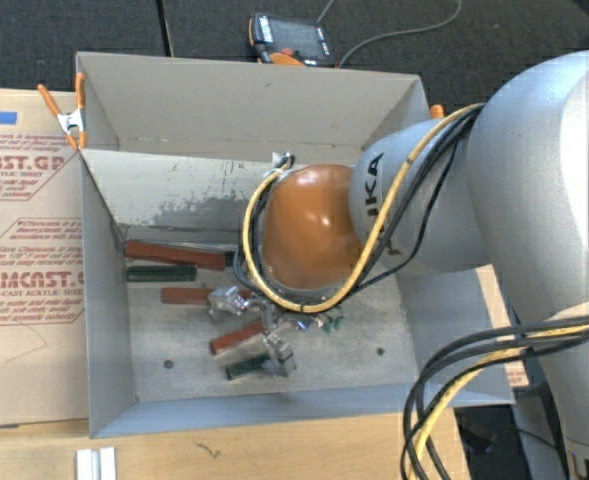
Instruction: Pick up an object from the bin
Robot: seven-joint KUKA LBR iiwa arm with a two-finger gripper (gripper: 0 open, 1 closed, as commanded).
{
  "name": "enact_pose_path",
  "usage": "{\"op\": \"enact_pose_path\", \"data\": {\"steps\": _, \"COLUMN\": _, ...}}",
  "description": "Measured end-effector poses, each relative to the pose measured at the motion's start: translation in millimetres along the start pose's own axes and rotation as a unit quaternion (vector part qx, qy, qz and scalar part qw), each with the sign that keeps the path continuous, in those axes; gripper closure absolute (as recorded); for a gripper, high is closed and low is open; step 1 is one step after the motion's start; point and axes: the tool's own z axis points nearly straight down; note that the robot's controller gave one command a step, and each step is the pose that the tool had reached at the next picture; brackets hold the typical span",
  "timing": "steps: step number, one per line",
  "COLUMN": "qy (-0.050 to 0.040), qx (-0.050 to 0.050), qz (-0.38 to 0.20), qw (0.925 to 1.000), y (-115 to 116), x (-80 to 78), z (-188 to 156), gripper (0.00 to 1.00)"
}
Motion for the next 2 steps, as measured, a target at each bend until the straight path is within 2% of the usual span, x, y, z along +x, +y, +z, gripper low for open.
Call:
{"op": "enact_pose_path", "data": {"steps": 1, "qy": -0.0033, "qx": 0.001, "qz": 0.001, "qw": 1.0, "y": -0.1, "x": -1.6, "z": -3.5, "gripper": 1.0}}
{"op": "enact_pose_path", "data": {"steps": 2, "qy": -0.0062, "qx": 0.004, "qz": -0.006, "qw": 1.0, "y": -10.4, "x": 46.3, "z": -140.1, "gripper": 1.0}}
